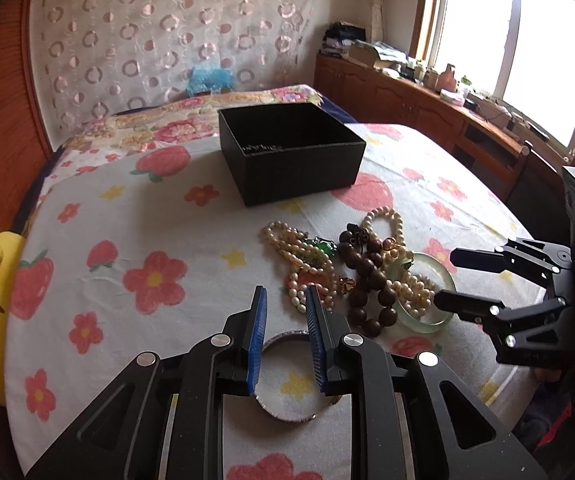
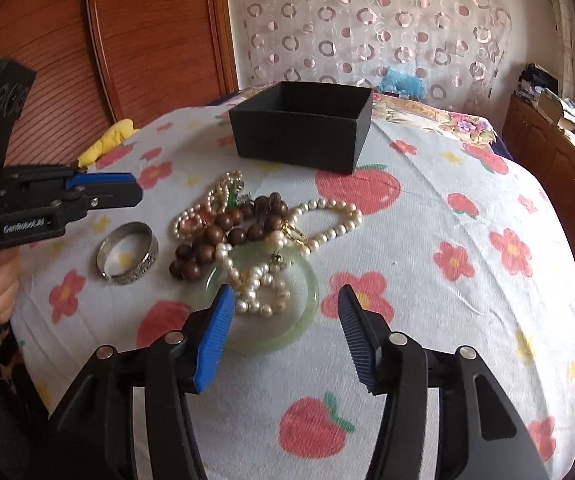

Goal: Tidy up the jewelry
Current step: 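Withdraw both tools from the box back over the jewelry pile, then grasp a pearl necklace with the left tool and lift it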

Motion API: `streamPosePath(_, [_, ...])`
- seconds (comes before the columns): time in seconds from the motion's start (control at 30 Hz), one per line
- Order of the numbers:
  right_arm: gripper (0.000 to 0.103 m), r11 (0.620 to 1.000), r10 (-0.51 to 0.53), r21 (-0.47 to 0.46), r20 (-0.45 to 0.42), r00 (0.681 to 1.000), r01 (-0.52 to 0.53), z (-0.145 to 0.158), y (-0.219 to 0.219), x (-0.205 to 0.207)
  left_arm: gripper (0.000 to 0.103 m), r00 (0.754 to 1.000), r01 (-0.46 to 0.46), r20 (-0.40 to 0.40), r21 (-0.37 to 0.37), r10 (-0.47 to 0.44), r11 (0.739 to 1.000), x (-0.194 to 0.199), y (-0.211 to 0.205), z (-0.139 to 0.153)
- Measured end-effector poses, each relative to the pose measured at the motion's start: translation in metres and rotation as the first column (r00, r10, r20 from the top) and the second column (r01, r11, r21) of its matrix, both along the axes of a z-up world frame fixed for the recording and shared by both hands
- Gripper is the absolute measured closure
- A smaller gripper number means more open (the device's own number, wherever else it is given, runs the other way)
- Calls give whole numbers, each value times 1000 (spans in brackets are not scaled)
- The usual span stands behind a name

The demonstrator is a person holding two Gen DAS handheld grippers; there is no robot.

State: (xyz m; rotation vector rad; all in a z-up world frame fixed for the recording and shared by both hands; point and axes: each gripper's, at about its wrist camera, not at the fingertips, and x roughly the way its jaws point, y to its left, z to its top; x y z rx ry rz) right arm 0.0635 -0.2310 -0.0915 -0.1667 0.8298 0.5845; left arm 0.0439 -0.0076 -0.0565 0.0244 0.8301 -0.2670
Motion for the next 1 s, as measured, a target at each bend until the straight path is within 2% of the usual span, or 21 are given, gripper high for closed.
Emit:
streamPosePath(0.17, [46,1000,-4,28,2,1000,4,1,-6,0,85,999,15,-50,53,-12,998,17,-10,-9])
streamPosePath(0.5, [46,997,-19,74,0,1000,19,1,-15,-1,86,990,56,-137,93,-43,994,49,-22,-22])
streamPosePath(0.57, [46,997,-16,75,-1,1000,16,2,-15,-1,87,990,60,-132,89,-48,994,51,-23,-23])
streamPosePath(0.63, [46,997,-13,76,-5,1000,13,2,-14,-1,93,990,61,-133,90,-49,994,53,-25,-24])
streamPosePath(0.77, [46,997,-13,77,-12,1000,14,1,-15,0,95,991,60,-127,117,-45,991,58,-26,-27])
streamPosePath(1.0, [46,998,-10,68,-12,1000,11,0,-13,0,98,991,59,-131,124,-43,991,62,-24,-25])
